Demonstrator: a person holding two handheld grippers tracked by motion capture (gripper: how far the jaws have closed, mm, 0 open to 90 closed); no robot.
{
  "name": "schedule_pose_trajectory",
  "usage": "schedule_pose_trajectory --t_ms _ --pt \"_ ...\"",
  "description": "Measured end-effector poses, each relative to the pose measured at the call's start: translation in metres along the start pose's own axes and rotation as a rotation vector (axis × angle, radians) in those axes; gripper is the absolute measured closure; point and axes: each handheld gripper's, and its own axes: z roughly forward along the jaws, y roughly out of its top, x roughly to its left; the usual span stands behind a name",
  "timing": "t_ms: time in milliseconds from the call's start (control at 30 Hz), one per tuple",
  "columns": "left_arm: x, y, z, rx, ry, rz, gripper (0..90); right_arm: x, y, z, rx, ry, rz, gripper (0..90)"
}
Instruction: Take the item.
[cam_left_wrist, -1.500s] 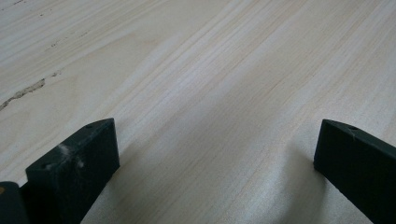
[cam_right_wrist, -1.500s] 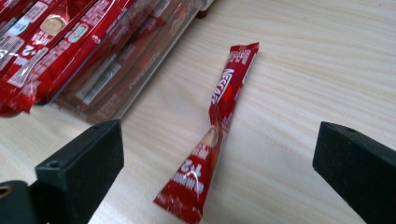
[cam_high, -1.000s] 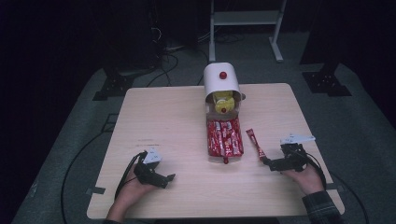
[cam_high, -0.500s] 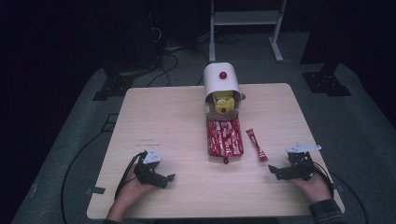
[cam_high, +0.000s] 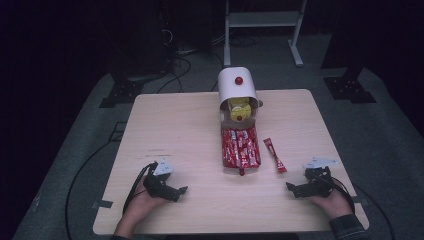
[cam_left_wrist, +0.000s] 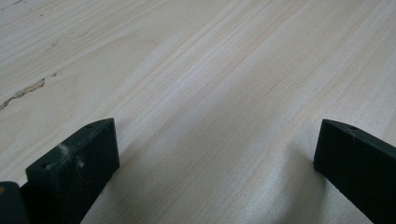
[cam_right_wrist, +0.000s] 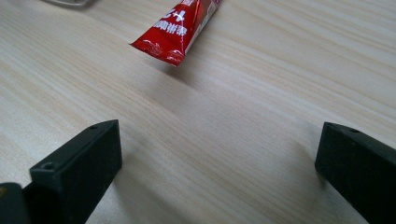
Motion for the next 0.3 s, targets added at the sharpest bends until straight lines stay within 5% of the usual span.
schedule_pose_trajectory --t_ms 300 --pt "-0.0001 0.0 -0.0001 0.001 0.0 -0.001 0.0 -0.0001 -0.0053 0.0013 -0.058 -0.008 0.01 0.0"
